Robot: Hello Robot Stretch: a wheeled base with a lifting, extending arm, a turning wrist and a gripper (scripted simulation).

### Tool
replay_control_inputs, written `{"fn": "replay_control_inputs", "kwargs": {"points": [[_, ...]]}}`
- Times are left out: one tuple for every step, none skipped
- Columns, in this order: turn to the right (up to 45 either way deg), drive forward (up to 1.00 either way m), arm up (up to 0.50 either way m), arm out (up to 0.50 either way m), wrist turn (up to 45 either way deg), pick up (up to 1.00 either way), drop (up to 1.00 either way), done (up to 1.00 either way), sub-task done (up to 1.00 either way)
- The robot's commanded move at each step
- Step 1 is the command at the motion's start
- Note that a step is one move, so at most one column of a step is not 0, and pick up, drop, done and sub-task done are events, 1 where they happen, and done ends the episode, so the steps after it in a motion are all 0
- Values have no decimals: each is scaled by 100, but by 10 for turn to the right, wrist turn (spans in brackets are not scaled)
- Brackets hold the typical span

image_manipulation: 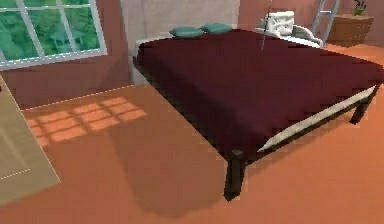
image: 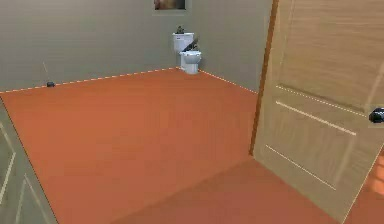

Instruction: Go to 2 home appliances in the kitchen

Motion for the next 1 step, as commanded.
{"fn": "replay_control_inputs", "kwargs": {"points": [[0,85,0,0,0,0,0,0,0]]}}
